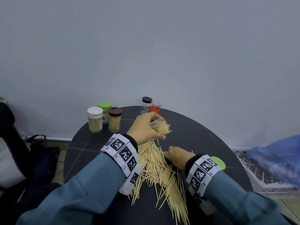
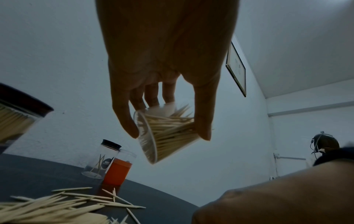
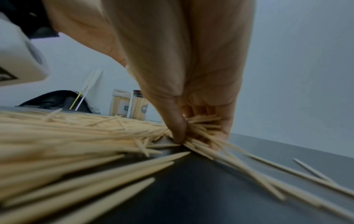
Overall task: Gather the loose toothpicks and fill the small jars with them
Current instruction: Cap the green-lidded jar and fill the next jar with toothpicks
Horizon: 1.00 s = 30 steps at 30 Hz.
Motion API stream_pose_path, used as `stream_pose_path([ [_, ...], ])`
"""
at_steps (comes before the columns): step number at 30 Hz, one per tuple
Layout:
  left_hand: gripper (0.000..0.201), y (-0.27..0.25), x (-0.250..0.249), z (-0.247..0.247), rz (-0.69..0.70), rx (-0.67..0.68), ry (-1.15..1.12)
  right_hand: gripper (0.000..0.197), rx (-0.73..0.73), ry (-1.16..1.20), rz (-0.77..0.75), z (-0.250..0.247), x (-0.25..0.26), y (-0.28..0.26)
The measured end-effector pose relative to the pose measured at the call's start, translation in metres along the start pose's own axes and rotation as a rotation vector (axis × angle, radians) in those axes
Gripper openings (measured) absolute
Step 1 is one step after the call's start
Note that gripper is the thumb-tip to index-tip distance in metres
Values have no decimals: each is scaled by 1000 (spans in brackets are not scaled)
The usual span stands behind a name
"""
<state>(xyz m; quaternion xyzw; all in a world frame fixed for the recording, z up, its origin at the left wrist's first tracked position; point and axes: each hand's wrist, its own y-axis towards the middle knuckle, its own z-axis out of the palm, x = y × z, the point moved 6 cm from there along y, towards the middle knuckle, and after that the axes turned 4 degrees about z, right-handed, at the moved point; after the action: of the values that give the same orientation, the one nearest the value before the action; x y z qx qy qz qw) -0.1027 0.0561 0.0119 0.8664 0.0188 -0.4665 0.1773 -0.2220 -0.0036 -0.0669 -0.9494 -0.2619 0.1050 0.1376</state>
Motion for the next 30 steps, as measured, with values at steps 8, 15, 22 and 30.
stream_pose_path([
  [8, 56, 1, 2, -1, -7, -2, 26, 34, 26, 14, -11, 2, -6, 1],
  [15, 55, 3, 8, 1, -21, 5, 12, 23, 29, 394, -89, -19, -18, 3],
  [22, 55, 1, 15, -5, -49, -1, 0, 29, -29, 1264, -185, -42, -17, 15],
  [30, 55, -4, 14, 2, -83, 90, -34, 28, -341, 1928, -505, -108, -4, -3],
])
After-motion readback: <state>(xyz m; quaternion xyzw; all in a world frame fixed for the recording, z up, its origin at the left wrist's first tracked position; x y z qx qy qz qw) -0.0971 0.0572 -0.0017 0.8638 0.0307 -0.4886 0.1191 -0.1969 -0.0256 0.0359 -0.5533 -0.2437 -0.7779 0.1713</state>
